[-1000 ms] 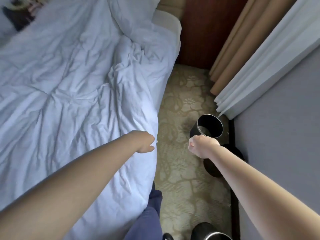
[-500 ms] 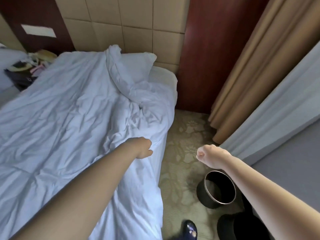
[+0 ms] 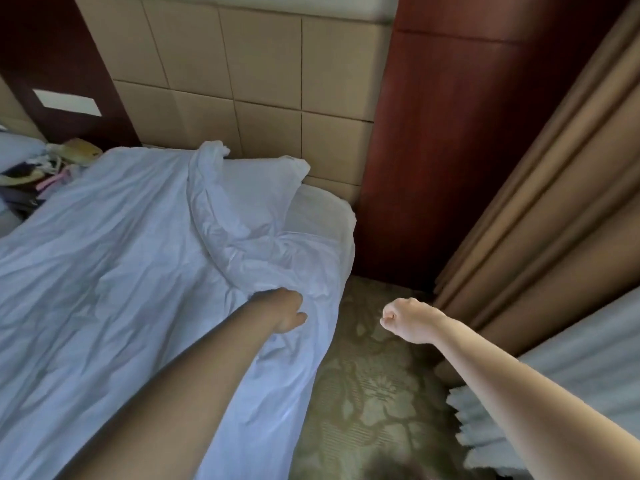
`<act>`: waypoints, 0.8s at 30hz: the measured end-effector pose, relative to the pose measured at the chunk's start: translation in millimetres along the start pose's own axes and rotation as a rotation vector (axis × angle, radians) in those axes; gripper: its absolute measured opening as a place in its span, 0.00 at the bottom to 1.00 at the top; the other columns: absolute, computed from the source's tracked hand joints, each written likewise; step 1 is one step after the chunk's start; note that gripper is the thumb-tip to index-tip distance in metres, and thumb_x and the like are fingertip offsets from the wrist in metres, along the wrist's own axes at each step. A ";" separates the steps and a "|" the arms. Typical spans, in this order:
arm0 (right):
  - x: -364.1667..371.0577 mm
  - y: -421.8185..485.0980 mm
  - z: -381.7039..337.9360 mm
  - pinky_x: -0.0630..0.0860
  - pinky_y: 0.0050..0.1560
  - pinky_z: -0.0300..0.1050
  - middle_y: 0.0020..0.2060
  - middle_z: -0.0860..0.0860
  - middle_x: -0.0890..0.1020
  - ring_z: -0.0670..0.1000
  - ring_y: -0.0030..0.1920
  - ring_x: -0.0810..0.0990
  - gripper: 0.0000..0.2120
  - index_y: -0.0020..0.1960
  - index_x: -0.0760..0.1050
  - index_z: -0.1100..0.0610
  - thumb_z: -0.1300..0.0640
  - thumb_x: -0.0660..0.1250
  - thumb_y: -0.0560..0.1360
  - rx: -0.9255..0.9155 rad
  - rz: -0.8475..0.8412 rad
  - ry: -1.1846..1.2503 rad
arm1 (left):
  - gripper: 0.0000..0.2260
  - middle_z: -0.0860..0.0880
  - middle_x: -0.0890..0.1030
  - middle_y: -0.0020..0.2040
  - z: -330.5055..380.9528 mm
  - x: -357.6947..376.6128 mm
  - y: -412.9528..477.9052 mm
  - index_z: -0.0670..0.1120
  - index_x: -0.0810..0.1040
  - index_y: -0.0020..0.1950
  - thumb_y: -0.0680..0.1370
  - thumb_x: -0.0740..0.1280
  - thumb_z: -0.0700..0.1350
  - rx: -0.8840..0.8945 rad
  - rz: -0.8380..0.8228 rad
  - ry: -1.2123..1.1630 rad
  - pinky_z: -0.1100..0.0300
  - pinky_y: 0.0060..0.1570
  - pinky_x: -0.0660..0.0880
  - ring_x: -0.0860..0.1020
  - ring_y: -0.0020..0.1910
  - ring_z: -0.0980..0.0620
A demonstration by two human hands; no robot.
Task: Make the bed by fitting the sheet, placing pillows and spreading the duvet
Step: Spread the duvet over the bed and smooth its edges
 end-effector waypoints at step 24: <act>-206.7 290.1 -8.1 0.68 0.39 0.45 0.41 0.58 0.81 0.52 0.37 0.74 0.13 0.39 0.73 0.60 0.54 0.55 0.77 -0.020 0.034 0.074 | 0.19 0.43 0.73 0.64 -83.5 -192.7 294.3 0.41 0.69 0.65 0.82 0.54 0.53 0.090 -0.005 -0.024 0.55 0.56 0.69 0.73 0.61 0.44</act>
Point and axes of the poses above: each hand's wrist, its own y-axis towards the middle knuckle, its own x-axis out of the palm, z = x × y, the point moved 6 cm from there along y, towards the middle knuckle
